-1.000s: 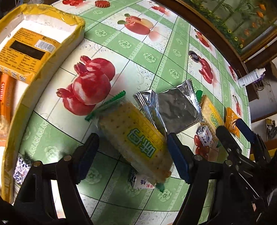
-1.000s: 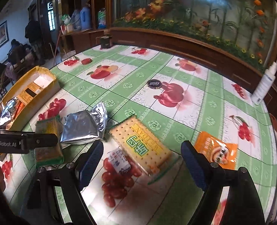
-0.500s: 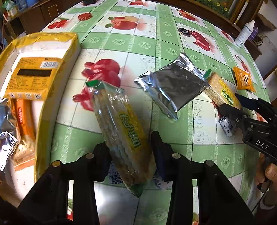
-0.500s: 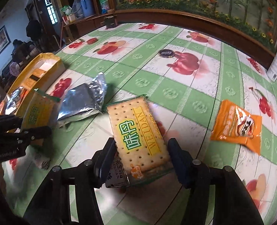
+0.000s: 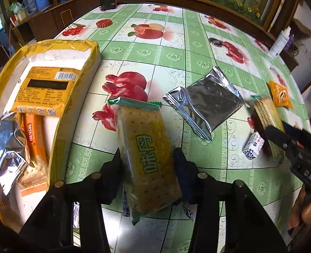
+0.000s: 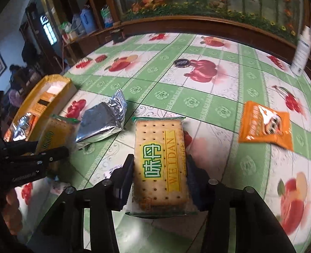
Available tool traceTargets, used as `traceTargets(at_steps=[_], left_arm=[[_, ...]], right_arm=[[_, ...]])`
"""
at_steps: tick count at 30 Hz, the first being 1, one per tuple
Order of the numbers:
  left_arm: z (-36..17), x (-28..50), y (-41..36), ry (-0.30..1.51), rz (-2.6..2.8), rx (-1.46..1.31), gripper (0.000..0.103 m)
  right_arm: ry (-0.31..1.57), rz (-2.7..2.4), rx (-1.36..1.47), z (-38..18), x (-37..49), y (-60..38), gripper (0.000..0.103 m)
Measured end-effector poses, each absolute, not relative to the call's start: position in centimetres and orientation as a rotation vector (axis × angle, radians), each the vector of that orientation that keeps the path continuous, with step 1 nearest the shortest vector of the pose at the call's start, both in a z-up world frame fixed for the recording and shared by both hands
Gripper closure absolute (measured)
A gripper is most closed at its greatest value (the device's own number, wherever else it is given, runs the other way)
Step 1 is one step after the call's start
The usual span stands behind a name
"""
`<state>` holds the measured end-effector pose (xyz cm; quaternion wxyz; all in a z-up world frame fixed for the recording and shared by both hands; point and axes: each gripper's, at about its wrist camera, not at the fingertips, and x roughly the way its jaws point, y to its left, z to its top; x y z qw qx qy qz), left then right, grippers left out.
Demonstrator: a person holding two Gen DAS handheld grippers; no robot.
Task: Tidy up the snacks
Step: 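Grasp green-labelled cracker pack with left tool while right tool grasps WEIDAN cracker pack, then lift both cracker packs above the table and move them toward the yellow tray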
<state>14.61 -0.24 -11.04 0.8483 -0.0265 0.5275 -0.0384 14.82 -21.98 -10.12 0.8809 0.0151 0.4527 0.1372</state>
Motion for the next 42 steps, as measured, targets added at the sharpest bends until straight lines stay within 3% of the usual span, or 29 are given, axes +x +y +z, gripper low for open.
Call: traceTargets(at_steps=[2, 4, 17, 42], left_arm=[[-10.6, 14.0, 0.3, 1.096, -0.095, -0.081, 0.068], [-9.5, 13.1, 0.3, 1.064, -0.111, -0.087, 0.087], [-6.8, 7.0, -0.1, 0.99, -0.161, -0.038, 0.087], [-0.2, 0.2, 1.5, 0.833, -0.168, -0.055, 0.087]], right_arm=[[0.911, 0.279, 0.076, -9.2, 13.1, -22.5, 0.055], [0.866, 0.268, 0.098, -7.9, 10.9, -22.7, 0.055], [0.675, 0.156, 0.053, 0.0, -1.4, -20.7, 0.056], [0.516, -0.041, -0.213, 4.9, -7.5, -14.5, 0.056]])
